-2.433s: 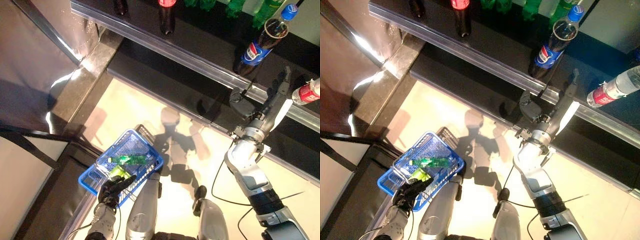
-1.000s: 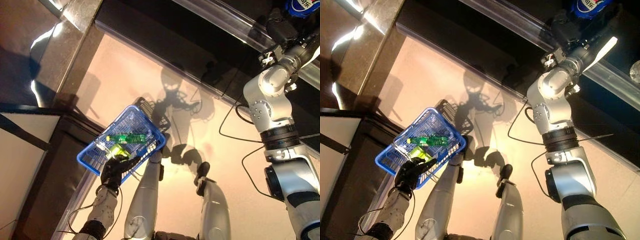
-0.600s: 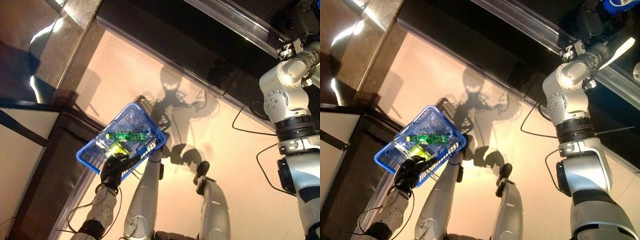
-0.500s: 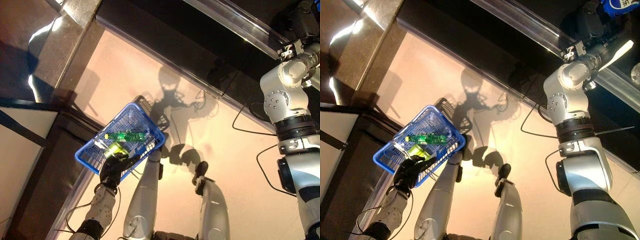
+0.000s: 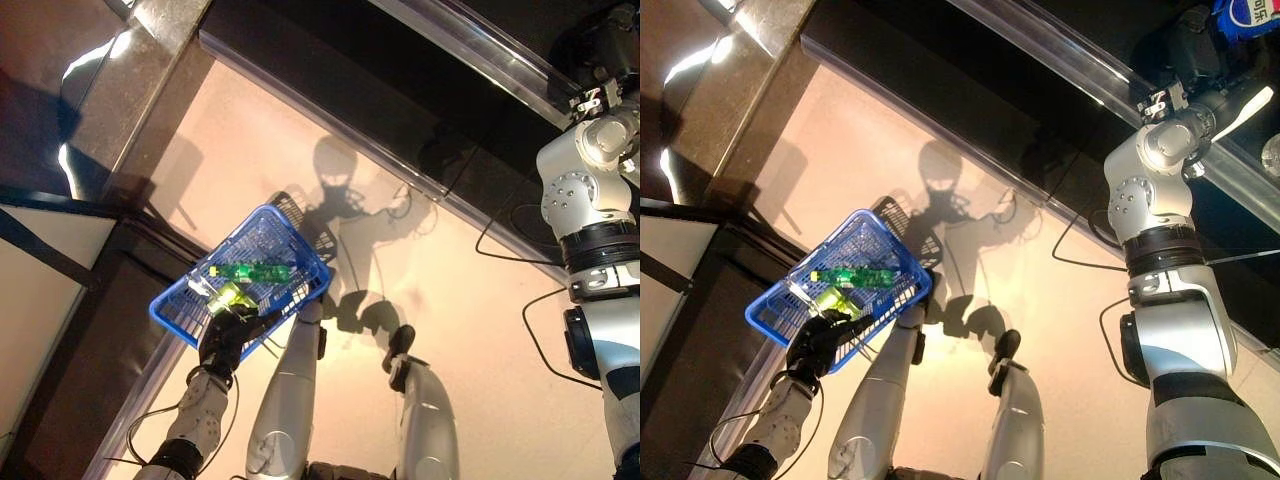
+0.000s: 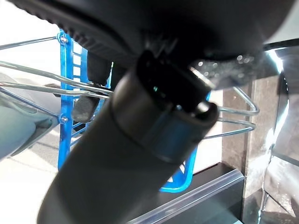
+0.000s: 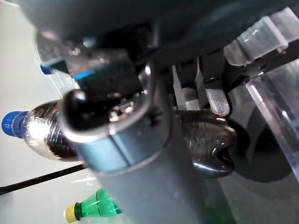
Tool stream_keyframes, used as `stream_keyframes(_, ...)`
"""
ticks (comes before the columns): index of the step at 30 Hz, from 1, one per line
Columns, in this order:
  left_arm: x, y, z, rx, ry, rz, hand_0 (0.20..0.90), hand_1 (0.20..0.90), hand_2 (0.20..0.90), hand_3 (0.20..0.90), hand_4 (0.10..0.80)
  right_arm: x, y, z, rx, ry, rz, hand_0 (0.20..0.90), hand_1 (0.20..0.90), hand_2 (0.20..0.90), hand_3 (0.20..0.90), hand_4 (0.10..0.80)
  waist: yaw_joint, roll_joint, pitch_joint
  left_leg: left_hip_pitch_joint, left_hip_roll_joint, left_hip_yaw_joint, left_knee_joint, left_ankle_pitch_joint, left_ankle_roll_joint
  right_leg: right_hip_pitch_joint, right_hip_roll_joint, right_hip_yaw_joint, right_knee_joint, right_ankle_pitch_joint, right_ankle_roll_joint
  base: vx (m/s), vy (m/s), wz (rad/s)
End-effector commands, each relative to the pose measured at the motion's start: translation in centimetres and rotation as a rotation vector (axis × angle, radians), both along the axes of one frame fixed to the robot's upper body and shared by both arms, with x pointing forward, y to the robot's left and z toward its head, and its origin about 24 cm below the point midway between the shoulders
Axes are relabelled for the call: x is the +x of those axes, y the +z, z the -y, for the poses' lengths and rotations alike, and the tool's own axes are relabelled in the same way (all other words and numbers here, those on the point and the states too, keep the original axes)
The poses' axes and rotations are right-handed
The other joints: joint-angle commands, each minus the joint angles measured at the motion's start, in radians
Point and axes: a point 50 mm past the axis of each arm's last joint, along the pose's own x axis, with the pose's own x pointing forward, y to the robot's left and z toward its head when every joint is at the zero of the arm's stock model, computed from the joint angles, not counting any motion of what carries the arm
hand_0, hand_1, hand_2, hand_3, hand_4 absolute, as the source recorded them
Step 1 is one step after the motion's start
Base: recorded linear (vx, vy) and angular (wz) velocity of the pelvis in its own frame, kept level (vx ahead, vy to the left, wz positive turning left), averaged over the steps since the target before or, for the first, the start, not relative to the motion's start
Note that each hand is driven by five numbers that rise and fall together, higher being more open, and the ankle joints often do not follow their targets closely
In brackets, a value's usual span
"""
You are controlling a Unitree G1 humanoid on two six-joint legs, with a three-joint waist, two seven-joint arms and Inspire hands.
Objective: Pick up the drink and place into the basket.
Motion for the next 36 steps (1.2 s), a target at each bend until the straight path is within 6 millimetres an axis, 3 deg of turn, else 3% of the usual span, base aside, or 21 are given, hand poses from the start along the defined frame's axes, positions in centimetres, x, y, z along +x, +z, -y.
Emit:
stream_keyframes(1, -2.0, 0.3, -2.5, 0.045, 0.014, 0.048, 0.3, 0.3, 0.3, 0.2, 0.1, -5.2, 10.3, -0.2, -0.353, -0.082, 0.391, 0.3, 0.3, 0.3, 0.2, 0.1, 0.037, -0.004, -0.019, 0.066, -0.032, -0.052, 0.099, -0.181, 0.013, -0.016, 0.014, -0.031, -0.079, 0.168, -0.049, -0.047, -0.014, 0.0)
stream_keyframes(12, -0.2, 3.2, -1.4, -0.05, 0.006, 0.248, 0.3, 0.3, 0.3, 0.2, 0.1, -8.8, 10.3, -7.4, -0.708, 0.13, 0.539, 0.3, 0.3, 0.3, 0.2, 0.1, 0.027, 0.011, -0.019, 0.193, -0.047, -0.067, 0.087, -0.182, 0.004, 0.085, 0.006, -0.055, -0.011, 0.098, -0.076, -0.046, -0.003, 0.03)
stream_keyframes(18, 0.0, 5.0, -0.1, -0.062, -0.075, 0.393, 0.3, 0.3, 0.3, 0.2, 0.1, -9.5, 7.3, -10.7, -0.868, 0.372, 0.502, 0.3, 0.3, 0.3, 0.2, 0.1, 0.021, 0.034, -0.019, 0.305, -0.06, -0.088, 0.064, -0.174, -0.003, 0.171, -0.002, -0.068, 0.037, 0.048, -0.104, -0.015, 0.031, 0.14)
stream_keyframes(26, -0.6, 6.6, 1.0, -0.085, -0.176, 0.503, 0.3, 0.3, 0.3, 0.2, 0.1, -9.3, 2.5, -12.4, -0.899, 0.614, 0.388, 0.3, 0.3, 0.3, 0.2, 0.1, 0.025, 0.038, -0.045, 0.438, -0.053, -0.109, 0.002, -0.161, -0.022, 0.305, 0.001, -0.095, 0.022, 0.014, -0.131, 0.028, 0.002, 0.19)
stream_keyframes(32, -0.9, 8.3, 1.2, -0.068, -0.253, 0.574, 0.3, 0.3, 0.3, 0.2, 0.1, -9.7, -0.6, -13.6, -0.887, 0.784, 0.341, 0.3, 0.3, 0.3, 0.2, 0.1, 0.031, 0.036, -0.09, 0.492, -0.046, -0.126, -0.039, -0.149, -0.033, 0.365, 0.008, -0.111, -0.003, 0.005, -0.136, 0.038, -0.031, 0.08)
stream_keyframes(36, -1.3, 9.4, 2.1, -0.181, -0.298, 0.597, 0.3, 0.3, 0.3, 0.2, 0.1, -9.8, -3.0, -14.8, -0.878, 0.855, 0.282, 0.3, 0.3, 0.3, 0.2, 0.1, 0.045, 0.044, -0.124, 0.526, -0.046, -0.146, -0.07, -0.136, -0.04, 0.416, 0.011, -0.13, -0.038, 0.007, -0.135, 0.052, -0.016, 0.08)
